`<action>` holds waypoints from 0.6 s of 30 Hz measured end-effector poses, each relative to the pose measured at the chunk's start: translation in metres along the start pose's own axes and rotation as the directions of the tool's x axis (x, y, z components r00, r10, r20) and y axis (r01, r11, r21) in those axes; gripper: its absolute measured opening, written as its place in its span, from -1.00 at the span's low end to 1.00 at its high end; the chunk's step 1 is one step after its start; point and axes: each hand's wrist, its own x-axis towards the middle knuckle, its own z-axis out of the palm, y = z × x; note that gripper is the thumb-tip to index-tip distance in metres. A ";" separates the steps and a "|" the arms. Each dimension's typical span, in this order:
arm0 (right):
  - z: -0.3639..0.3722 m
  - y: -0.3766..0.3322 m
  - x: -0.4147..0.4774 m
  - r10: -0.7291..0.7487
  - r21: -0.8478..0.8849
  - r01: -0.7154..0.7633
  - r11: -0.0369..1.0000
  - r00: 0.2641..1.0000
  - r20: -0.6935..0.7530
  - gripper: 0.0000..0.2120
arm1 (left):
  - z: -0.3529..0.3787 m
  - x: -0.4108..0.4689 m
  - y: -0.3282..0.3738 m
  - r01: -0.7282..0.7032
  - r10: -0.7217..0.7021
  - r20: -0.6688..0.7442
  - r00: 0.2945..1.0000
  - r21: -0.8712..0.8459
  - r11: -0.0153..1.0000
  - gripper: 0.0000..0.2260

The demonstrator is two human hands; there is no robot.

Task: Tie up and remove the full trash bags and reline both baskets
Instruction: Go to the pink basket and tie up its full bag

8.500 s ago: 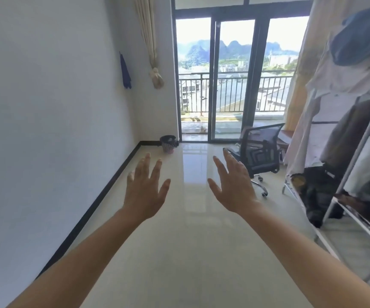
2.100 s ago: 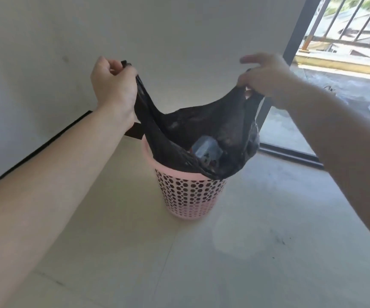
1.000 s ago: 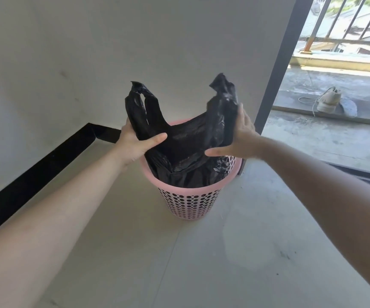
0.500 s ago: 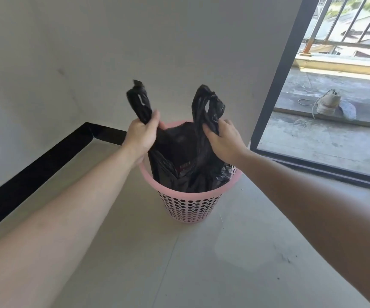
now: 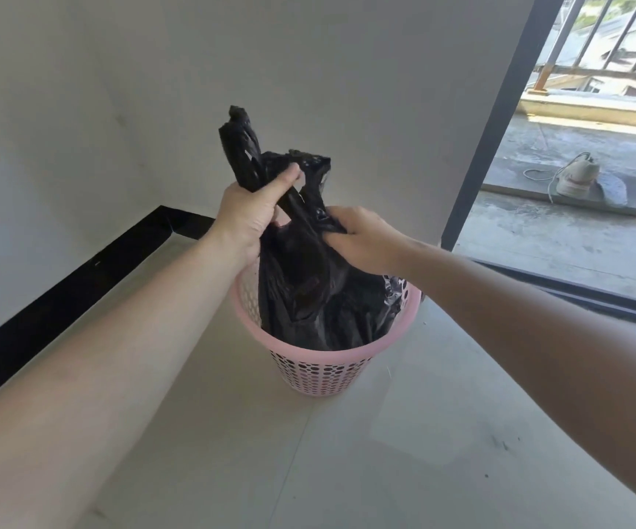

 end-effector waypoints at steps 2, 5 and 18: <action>0.011 0.008 -0.002 0.036 -0.063 -0.035 0.997 0.999 0.017 -0.72 | -0.005 0.005 0.005 0.027 -0.040 -0.097 0.995 -0.131 0.991 -0.80; 0.014 0.024 -0.011 0.148 -0.182 -0.141 0.973 0.988 0.030 -0.49 | -0.014 0.008 0.007 0.033 -0.056 -0.104 0.993 -0.212 0.977 -0.81; 0.021 0.023 0.004 0.232 -0.141 -0.242 0.960 0.969 -0.083 -0.66 | -0.006 -0.004 0.004 0.166 -0.149 -0.139 0.979 0.119 0.979 -0.57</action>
